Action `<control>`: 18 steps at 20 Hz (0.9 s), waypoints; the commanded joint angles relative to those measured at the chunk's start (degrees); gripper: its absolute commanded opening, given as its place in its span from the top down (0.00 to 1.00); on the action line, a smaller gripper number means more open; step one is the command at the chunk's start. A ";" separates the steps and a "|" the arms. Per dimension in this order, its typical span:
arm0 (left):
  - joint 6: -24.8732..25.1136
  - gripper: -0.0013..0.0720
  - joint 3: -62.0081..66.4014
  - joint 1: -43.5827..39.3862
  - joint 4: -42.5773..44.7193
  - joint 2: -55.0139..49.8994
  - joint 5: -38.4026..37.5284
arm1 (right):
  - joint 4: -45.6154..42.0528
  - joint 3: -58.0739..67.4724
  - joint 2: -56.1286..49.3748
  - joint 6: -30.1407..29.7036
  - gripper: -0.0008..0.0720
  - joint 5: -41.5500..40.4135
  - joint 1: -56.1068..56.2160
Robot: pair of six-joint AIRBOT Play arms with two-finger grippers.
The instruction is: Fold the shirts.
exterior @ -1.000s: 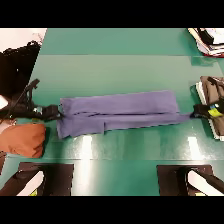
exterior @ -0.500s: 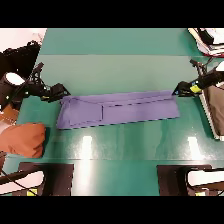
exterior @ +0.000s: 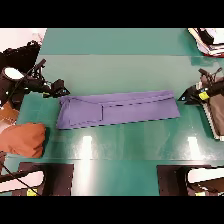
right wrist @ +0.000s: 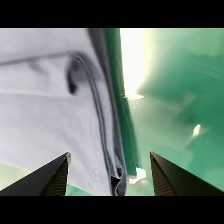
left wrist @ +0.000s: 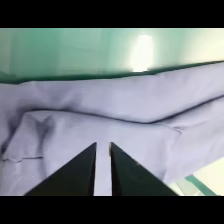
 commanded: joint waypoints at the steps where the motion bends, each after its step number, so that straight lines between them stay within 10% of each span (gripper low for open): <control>1: 1.57 0.96 0.20 -1.79 -2.64 -0.09 0.26 | 5.90 -5.95 -0.02 -3.48 0.21 -3.91 -2.19; 5: 1.57 0.95 0.15 -11.17 -2.69 -0.15 8.11 | 8.76 -6.58 -2.86 -4.35 0.24 -5.03 2.12; 10: 1.14 0.95 0.68 -21.90 -2.67 -0.90 14.36 | 8.72 -1.38 -4.90 -4.94 0.95 -2.43 7.06; 18: -1.31 0.95 13.53 -33.62 -2.71 -16.85 10.95 | 20.72 12.87 5.57 -0.98 0.97 5.38 11.80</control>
